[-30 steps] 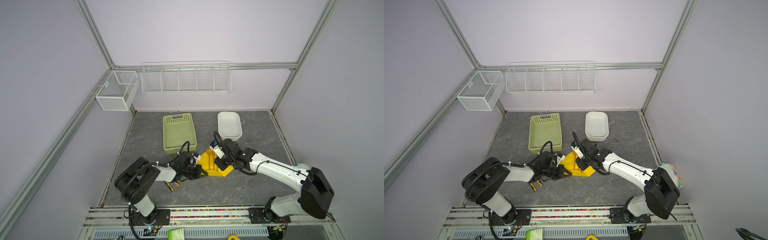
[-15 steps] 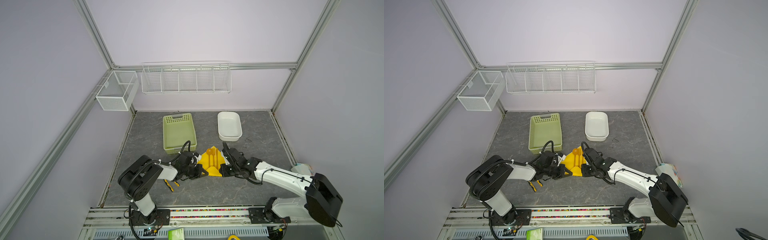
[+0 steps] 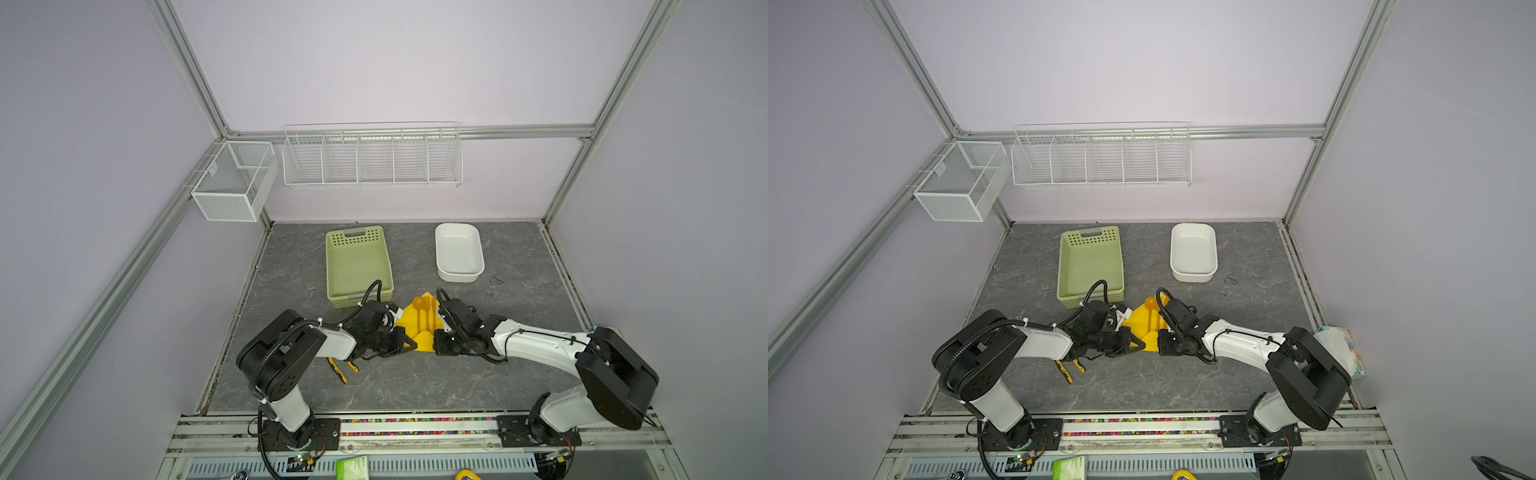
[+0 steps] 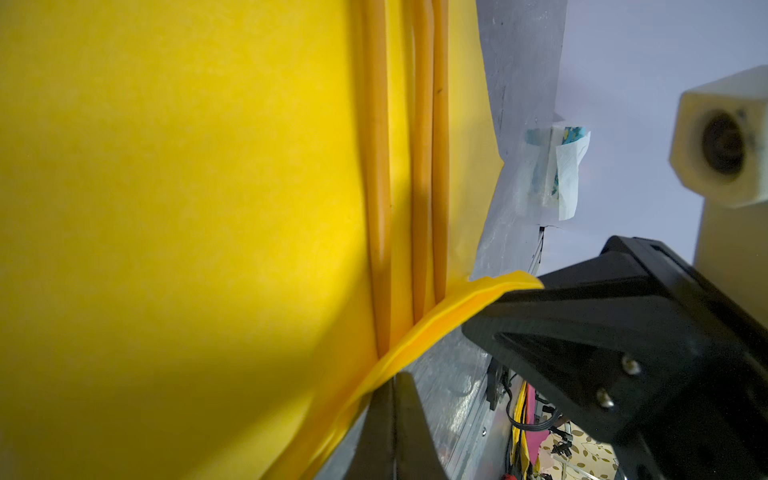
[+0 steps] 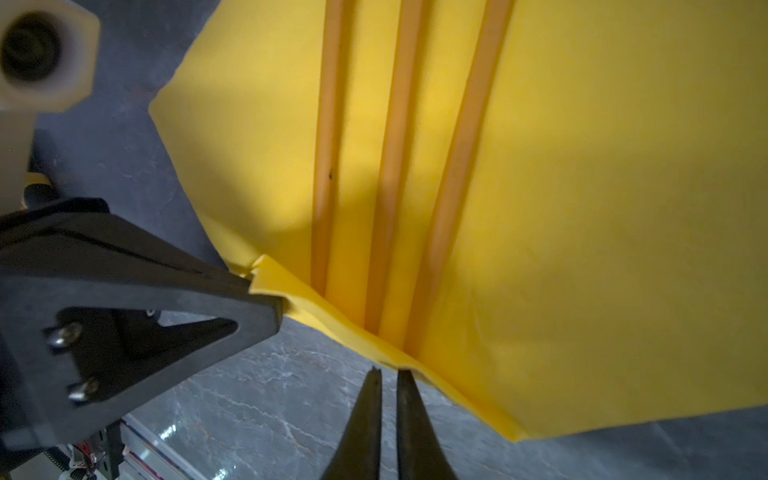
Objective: Place the utensils on the paper napkin and roll it up
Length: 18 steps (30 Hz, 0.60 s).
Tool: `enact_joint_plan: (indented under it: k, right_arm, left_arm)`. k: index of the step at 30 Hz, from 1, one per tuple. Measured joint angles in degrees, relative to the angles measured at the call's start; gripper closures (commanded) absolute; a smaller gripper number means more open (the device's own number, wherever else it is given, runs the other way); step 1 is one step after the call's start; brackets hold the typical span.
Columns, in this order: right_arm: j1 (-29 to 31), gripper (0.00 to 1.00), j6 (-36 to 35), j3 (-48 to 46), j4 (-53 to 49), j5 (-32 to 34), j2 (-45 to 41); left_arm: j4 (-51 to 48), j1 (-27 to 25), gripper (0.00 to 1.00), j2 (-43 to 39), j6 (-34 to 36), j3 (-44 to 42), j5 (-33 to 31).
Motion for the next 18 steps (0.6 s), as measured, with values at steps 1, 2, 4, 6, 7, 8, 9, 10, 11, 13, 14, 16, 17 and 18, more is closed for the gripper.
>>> enact_joint_plan:
  k: [1,2,4,6,7,8,9,10,11,13,14,16,17,18]
  right_arm:
    - [0.00,0.87,0.04,0.00,-0.04,0.31,0.00]
    - [-0.02,0.87,0.17,0.00,-0.13,0.63,0.00]
    - [-0.02,0.87,0.37,0.00,-0.57,1.27,0.00]
    - [-0.02,0.87,0.57,0.00,-1.16,1.81,0.00]
    - [-0.02,0.87,0.72,0.00,-1.40,2.01,0.00]
    - [-0.02,0.87,0.85,0.00,-1.60,2.19,0.00]
    - [-0.02,0.87,0.92,0.00,-1.73,2.23,0.00]
    - [-0.02,0.87,1.07,0.00,-1.79,2.29,0.00]
    - [-0.04,0.87,1.25,0.00,-1.81,2.40,0.00]
    - [-0.20,0.87,1.49,-0.02,-1.73,2.36,0.00]
    - [-0.31,0.88,1.66,-0.07,-1.66,2.19,0.00]
    - [-0.50,0.88,2.14,-0.42,-1.20,1.73,0.00]
    - [-0.57,0.88,2.38,-0.63,-1.01,1.55,0.00]
    - [-0.63,0.88,2.60,-0.87,-0.79,1.38,0.00]
  left_arm:
    - [-0.33,-0.02,1.00,0.13,0.00,0.35,-0.02]
    - [-0.37,0.00,1.00,0.31,0.00,0.68,-0.09]
    - [-0.46,0.00,1.00,0.57,0.00,1.18,-0.22]
    - [-0.52,0.00,1.00,0.72,0.00,1.40,-0.42]
    - [-0.59,-0.02,1.00,0.74,0.00,1.40,-0.50]
    - [-0.76,0.00,1.00,0.74,0.00,1.40,-0.63]
    - [-0.96,0.00,1.00,0.74,0.00,1.40,-0.70]
    - [-1.16,-0.02,1.00,0.79,0.00,1.40,-0.83]
    - [-1.36,-0.02,1.00,0.85,0.02,1.40,-0.92]
    - [-1.88,-0.02,1.00,1.07,0.09,1.40,-1.09]
    - [-2.19,0.00,1.00,1.14,0.15,1.40,-1.11]
    - [-2.71,-0.02,1.00,1.16,0.20,1.40,-1.14]
    - [-2.95,0.00,1.00,1.16,0.22,1.42,-1.20]
    - [-3.17,-0.02,1.00,1.16,0.24,1.44,-1.29]
